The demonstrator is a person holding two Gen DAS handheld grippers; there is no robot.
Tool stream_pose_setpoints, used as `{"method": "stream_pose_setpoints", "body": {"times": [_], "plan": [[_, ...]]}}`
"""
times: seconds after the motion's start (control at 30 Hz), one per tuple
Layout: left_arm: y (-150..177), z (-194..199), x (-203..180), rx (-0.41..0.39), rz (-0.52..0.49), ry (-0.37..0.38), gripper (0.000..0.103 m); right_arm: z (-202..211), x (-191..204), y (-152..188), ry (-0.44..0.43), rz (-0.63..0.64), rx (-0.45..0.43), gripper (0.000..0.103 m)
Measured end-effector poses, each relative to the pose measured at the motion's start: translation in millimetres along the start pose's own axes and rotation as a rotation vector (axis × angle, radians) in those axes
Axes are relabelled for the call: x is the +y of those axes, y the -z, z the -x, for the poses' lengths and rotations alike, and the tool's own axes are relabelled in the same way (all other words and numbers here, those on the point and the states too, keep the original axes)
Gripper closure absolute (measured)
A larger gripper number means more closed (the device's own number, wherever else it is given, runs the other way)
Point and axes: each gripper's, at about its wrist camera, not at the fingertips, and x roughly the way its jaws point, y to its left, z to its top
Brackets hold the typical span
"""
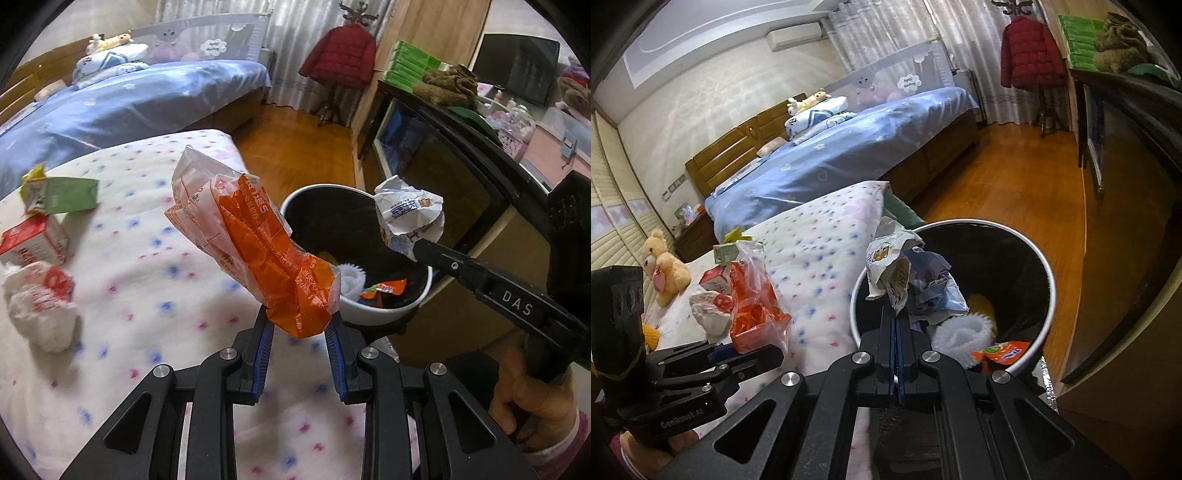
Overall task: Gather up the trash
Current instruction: 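Carry both items over the bin and open both tools to drop them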
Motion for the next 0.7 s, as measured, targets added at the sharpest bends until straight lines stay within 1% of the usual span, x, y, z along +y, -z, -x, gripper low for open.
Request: {"method": "stream_pose_setpoints", "body": {"times": [0.23,0.7], "plan": [[-10.2,-19.2,-14.7,0.019,-0.037,0.013,0.076,-1.3,-13.6,-2.3,0.017,-0.021,0.0,0.103],[-24.2,-48.6,-32.7,0.061,-0.069,0.037,0.076,-7.3,-34.0,-8.5,0.043,-0.05,0.01,0.103]]}}
